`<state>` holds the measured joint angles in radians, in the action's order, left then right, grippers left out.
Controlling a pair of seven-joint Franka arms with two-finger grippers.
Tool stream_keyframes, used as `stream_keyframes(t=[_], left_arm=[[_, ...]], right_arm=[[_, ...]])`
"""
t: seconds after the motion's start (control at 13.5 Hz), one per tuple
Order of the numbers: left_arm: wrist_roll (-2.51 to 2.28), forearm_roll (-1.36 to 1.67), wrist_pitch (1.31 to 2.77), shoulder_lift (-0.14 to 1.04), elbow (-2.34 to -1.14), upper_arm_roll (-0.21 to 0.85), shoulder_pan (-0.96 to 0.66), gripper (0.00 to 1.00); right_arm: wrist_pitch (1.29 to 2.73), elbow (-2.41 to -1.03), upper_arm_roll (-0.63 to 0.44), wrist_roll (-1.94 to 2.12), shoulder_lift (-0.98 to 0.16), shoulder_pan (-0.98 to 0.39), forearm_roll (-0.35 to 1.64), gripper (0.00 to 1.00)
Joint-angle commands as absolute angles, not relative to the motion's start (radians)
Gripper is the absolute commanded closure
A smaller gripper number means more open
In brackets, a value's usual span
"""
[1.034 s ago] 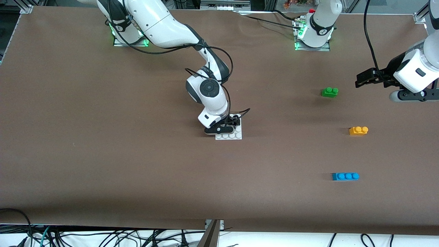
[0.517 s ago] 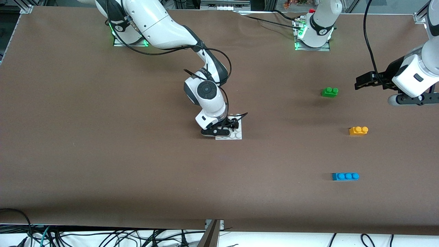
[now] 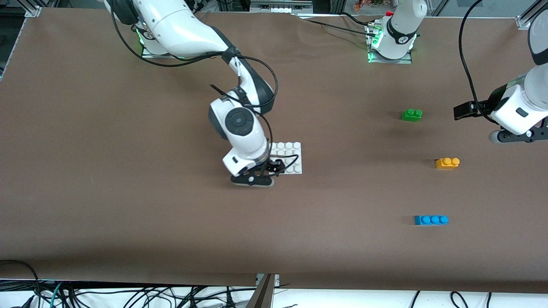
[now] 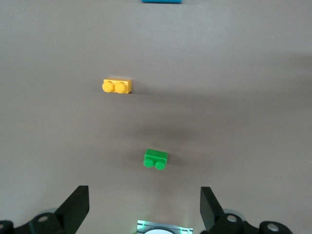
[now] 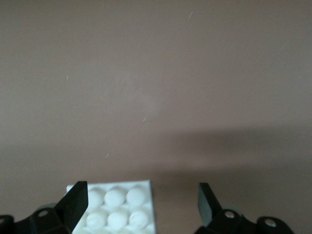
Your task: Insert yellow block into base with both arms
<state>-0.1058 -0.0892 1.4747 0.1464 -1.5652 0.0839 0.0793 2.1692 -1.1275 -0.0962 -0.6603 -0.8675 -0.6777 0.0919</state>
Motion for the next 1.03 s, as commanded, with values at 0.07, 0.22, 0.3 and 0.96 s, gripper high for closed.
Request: stream_keyframes(t=[0.07,0.22,0.3,0.96], left_arm=[[0.024,-0.113,1.521,0.189,-1.537,0.086,0.127,0.00],[0.063,-0.112,1.557,0.213,-1.537,0.086,0.170,0.00],[0.098,-0.112,1.586,0.225,-1.537,0.086,0.195,0.00],[0.150,-0.090,1.773,0.408,-1.539,0.086,0.264,0.00]], right_arm=[[2.056,-1.118,-0.147,-0.491,-0.795,-0.594,0.091,0.00],[1.998,-1.118,-0.163,-0.386,-0.753,-0.528,0.091,0.00],[1.981,-1.118,-0.164,-0.339,-0.733,-0.496,0.091,0.00],[1.885,-1.273,-0.161,0.082,-0.490,-0.221,0.069,0.00]])
